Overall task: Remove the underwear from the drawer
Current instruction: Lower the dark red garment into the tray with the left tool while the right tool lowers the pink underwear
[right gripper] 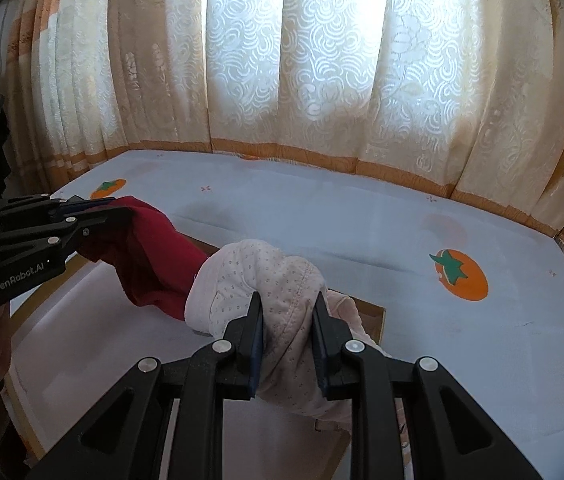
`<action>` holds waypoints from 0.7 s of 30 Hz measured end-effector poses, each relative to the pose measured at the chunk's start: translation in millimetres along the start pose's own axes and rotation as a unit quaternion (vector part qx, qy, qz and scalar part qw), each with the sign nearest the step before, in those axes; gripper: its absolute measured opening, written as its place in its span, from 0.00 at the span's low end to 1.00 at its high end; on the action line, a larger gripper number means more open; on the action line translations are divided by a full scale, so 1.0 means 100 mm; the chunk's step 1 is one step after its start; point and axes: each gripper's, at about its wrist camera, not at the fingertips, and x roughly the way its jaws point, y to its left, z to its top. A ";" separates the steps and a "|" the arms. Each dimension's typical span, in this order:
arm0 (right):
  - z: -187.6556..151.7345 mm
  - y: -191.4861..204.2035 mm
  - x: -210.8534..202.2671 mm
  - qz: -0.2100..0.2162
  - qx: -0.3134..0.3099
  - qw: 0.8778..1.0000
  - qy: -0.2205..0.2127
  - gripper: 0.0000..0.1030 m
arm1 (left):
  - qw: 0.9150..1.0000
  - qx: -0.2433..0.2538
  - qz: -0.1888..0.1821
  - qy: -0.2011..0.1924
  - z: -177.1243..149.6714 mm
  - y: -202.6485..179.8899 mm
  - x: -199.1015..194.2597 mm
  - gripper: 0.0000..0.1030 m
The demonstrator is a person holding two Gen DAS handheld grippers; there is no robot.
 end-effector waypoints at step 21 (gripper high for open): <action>-0.08 -0.01 -0.21 -0.029 0.002 1.000 0.003 0.58 | 1.000 -0.004 0.027 0.014 -0.15 0.04 -0.10 0.72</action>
